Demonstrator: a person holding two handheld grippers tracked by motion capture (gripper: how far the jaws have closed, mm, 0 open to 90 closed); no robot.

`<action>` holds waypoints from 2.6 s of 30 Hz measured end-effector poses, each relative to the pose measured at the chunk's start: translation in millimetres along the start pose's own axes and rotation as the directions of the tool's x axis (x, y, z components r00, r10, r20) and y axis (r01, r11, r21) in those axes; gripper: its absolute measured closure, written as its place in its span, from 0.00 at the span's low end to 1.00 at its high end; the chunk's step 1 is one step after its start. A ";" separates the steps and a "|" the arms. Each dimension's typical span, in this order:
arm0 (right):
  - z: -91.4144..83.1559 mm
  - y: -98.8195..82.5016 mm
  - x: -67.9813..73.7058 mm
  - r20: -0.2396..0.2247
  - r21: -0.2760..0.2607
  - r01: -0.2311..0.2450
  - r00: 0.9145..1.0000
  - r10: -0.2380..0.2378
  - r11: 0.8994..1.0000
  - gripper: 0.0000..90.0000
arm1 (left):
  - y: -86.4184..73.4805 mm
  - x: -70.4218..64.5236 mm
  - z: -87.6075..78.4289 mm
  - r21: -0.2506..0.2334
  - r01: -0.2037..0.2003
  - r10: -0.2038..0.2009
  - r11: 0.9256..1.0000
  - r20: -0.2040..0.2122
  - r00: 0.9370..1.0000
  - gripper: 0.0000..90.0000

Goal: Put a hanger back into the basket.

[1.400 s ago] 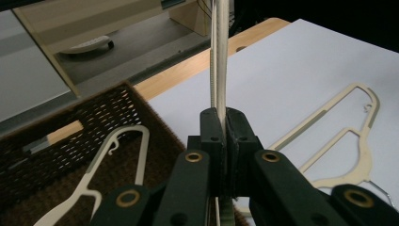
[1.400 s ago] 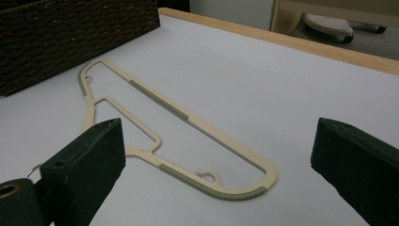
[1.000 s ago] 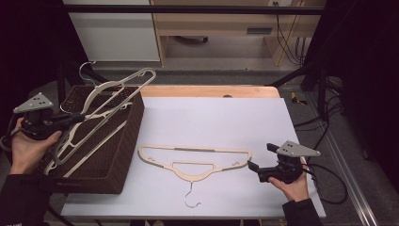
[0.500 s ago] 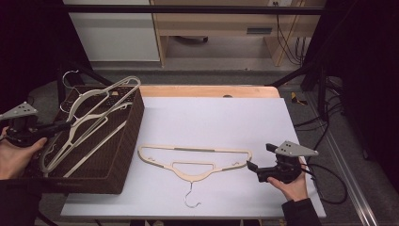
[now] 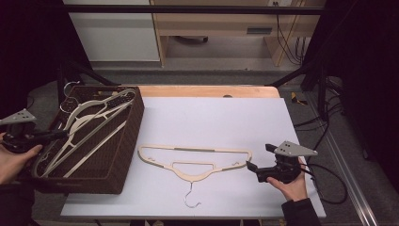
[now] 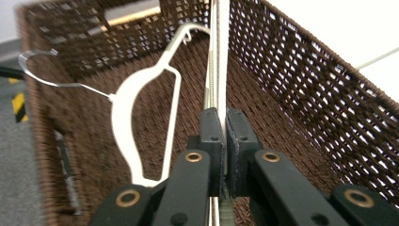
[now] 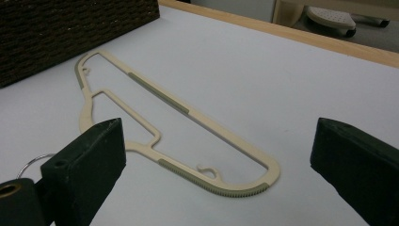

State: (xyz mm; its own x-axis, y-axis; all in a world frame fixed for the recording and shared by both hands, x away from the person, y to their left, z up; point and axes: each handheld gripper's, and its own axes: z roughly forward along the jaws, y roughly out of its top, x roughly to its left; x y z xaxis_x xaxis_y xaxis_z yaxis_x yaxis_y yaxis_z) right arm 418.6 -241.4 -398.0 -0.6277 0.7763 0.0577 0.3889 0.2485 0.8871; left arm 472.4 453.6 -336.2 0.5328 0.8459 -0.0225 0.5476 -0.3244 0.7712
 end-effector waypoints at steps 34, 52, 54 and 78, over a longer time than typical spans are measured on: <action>4.6 4.7 2.7 -0.016 -0.017 -0.001 1.000 0.000 1.000 0.05 | -0.6 -45.4 10.0 -0.109 0.019 -0.032 0.994 -0.119 0.992 0.45; 7.1 7.8 3.9 -0.015 -0.031 0.002 1.000 -0.003 1.000 0.05 | 13.8 -138.7 44.6 -0.284 -0.051 0.082 0.957 0.099 0.992 0.09; 6.9 7.8 3.9 -0.014 -0.035 0.002 1.000 -0.002 0.999 0.05 | 12.8 -146.4 47.5 -0.290 -0.062 0.097 0.955 0.109 0.989 0.09; 31.9 21.0 28.2 -0.059 -0.009 0.058 0.997 -0.058 0.998 0.05 | 4.0 -201.4 79.5 -0.264 -0.109 0.161 0.958 0.185 0.969 0.07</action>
State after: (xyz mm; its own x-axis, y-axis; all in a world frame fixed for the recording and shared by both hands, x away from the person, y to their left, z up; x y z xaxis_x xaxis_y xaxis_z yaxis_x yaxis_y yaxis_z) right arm 430.6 -195.9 -392.4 -0.6876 0.7254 0.0328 0.3461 0.2877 0.8930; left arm 418.6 248.3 -379.2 0.7243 0.6893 -0.0155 0.2965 -0.2911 0.9096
